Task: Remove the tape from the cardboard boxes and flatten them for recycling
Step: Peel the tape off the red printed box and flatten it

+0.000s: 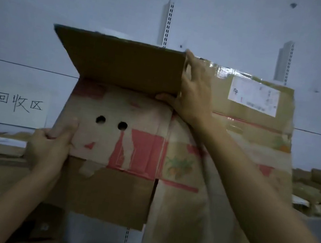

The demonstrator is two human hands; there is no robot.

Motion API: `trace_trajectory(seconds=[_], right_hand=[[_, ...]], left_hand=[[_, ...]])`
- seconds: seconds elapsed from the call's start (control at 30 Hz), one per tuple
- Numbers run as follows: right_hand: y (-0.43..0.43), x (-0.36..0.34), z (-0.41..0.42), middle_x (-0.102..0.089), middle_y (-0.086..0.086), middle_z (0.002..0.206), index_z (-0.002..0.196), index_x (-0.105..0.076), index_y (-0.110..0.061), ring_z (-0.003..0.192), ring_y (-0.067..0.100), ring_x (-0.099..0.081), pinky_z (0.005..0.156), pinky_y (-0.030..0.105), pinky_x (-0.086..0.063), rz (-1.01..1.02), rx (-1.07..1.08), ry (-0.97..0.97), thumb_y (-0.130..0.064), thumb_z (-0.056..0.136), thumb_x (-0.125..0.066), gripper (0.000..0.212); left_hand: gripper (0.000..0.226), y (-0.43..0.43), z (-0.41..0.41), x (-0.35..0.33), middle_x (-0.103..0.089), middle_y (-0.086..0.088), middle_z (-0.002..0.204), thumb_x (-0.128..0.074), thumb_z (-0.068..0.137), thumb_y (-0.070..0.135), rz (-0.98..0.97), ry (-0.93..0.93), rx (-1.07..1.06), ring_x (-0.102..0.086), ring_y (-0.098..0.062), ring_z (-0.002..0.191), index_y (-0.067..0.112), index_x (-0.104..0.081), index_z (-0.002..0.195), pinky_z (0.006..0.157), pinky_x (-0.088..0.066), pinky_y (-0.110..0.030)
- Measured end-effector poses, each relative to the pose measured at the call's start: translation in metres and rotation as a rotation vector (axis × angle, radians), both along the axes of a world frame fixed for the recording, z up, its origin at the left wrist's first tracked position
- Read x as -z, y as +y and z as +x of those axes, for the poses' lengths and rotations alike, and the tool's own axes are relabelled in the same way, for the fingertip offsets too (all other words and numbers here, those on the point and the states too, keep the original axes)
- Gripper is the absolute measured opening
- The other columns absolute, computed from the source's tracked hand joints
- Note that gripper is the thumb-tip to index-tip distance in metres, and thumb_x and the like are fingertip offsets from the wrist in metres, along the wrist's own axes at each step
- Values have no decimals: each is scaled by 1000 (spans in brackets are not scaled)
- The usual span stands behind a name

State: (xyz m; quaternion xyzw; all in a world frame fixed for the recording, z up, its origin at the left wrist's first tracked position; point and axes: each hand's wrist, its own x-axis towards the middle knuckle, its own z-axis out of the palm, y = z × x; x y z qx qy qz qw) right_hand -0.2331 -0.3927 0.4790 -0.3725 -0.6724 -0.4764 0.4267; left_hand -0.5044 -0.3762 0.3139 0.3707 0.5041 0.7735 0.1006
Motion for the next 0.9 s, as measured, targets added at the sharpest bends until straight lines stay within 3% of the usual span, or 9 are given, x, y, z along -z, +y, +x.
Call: trace_trajectory(seconds=[0.07, 0.13, 0.27, 0.37, 0.47, 0.57, 0.67, 0.8, 0.9], right_hand=[[33, 5, -7, -20, 15, 155, 148, -25, -12, 141, 32, -23, 112, 41, -20, -108, -41, 261, -53, 71, -74, 100], [65, 26, -12, -20, 14, 155, 146, -25, -13, 140, 30, -23, 111, 42, -23, -169, -65, 352, -43, 75, -73, 91], [123, 110, -5, -43, 5, 137, 129, -46, -21, 122, 24, -42, 102, 39, -38, -586, -169, 13, -62, 85, -50, 61], [155, 189, 8, -9, 0, 159, 151, -12, -27, 145, 22, -10, 116, 47, -11, -1017, -22, -234, -81, 79, -32, 93], [184, 253, 22, 9, -3, 160, 151, 7, -29, 146, 17, 5, 117, 48, 1, -1354, 1, -205, -86, 74, -30, 103], [203, 281, 30, 11, -8, 159, 150, 9, -34, 146, 12, 9, 117, 48, 7, -1295, -49, -196, -91, 70, -20, 102], [213, 279, 29, 9, -6, 159, 149, 8, -34, 146, 12, 8, 117, 44, 8, -1230, -102, -149, -92, 68, -18, 103], [220, 261, 19, 19, -6, 157, 147, 14, -37, 144, 13, 17, 115, 42, 11, -1074, -175, -96, -94, 64, -11, 104], [224, 233, -1, 18, -9, 157, 143, 18, -45, 144, 9, 15, 115, 40, 11, -934, -299, -101, -92, 66, -7, 94]], left_hand=[[62, 19, 4, -6, -59, -6, 86, -64, 71, 71, -22, -10, -26, -56, -27, 78, 13, -57, 91, 58, -40, -32], [58, 45, 4, -11, -60, -8, 86, -65, 73, 69, -67, -8, -69, -55, -28, 77, 13, -59, 89, 60, -40, -33], [44, 97, 7, 2, -61, -20, 95, -63, 84, 54, -244, 22, -58, -55, -33, 81, 10, -57, 85, 73, -45, -40], [47, 125, 13, 33, -61, -23, 115, -62, 89, 39, -391, 56, -4, -58, -37, 95, -2, -60, 111, 83, -46, -39], [49, 143, 14, 57, -61, -21, 120, -64, 87, 42, -651, 258, 219, -58, -34, 99, 4, -61, 118, 87, -49, -41], [64, 152, 10, 67, -57, -15, 128, -73, 80, 43, -813, 288, 417, -57, -23, 90, 11, -53, 132, 77, -42, -32], [37, 159, 11, 55, -64, -7, 116, -71, 83, 34, -699, 263, 423, -58, -14, 81, 17, -63, 114, 66, -42, -26], [31, 152, 3, 12, -74, -7, 99, -70, 83, 28, -621, 184, 534, -72, -24, 87, 12, -67, 110, 71, -54, -30], [21, 134, -23, -28, -76, -5, 83, -74, 78, 27, -544, 220, 381, -73, -18, 69, 13, -71, 93, 55, -54, -22]])
